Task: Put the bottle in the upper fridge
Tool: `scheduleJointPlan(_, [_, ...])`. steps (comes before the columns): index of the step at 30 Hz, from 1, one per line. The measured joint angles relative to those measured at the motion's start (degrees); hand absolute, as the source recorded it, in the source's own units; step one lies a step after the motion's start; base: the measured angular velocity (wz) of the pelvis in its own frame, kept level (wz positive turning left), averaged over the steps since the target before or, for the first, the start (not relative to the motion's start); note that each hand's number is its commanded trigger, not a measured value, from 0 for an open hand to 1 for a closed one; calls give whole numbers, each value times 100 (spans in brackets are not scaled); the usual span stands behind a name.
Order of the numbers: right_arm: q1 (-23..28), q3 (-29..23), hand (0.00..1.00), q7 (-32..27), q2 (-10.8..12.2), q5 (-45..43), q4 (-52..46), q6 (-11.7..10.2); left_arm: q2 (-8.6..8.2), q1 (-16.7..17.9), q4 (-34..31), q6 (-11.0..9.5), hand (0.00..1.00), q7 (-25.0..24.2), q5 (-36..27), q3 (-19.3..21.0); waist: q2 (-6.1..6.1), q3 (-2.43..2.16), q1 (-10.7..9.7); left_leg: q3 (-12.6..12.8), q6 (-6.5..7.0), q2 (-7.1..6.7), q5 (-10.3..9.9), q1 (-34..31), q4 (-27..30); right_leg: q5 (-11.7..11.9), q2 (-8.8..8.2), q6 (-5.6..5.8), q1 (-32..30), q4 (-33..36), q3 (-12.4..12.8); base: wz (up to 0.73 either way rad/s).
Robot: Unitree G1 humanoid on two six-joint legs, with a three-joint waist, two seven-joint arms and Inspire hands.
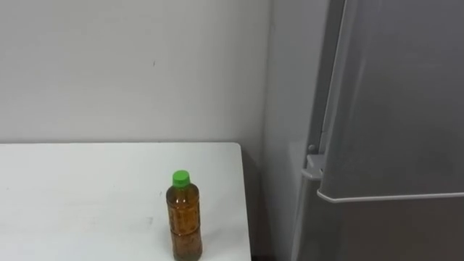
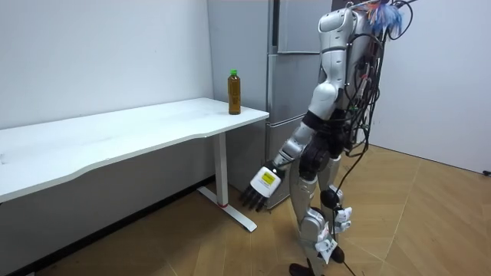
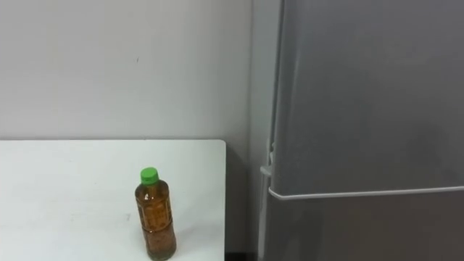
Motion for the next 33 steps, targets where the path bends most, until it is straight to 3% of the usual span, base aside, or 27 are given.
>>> scheduleJointPlan(2, [21,-33,0,3,0,-43,-9,-6,-1,0,-448,-47,0,109,-227,71,36,-20,8,-17,0,1,1,18,-2,0,2,-1,0,7,21,-2])
scheduleJointPlan(4, [45,-122,0,-6,-4,-92,-10,-64,2,-54,-829,-280,0,236,-458,156,64,-21,28,-24,1,-1,1,57,-4,2,5,-3,29,12,43,-5])
scheduleJointPlan(7, [77,-251,0,-43,-4,-136,-20,-120,4,-117,-1161,-410,0,443,-611,212,115,8,10,-33,4,-10,-3,140,-37,0,4,2,125,-13,53,-3])
scheduleJointPlan(11, [118,-365,0,-84,-2,-189,-112,-187,4,-141,-1678,-471,0,654,-632,230,221,2,-16,-33,6,-8,-6,114,-35,-1,3,2,73,-5,48,0])
scheduleJointPlan(16, [256,-445,0,-128,-7,-331,-280,-232,10,-131,-2967,-655,0,1031,-582,445,214,2,95,-29,6,-9,-5,109,-46,-10,10,-1,75,29,146,-6])
scheduleJointPlan(25, [281,-488,0,-153,-1,-450,-272,-238,134,-104,-4707,-696,0,1585,-359,505,167,-11,123,-39,7,-13,-5,132,-32,-12,10,1,70,9,176,0])
scheduleJointPlan(33, [265,-486,0,-172,18,-343,-214,-254,144,-104,-5589,-785,0,1680,-362,554,189,5,97,-60,7,-13,-5,149,-25,-12,14,1,99,-8,171,1])
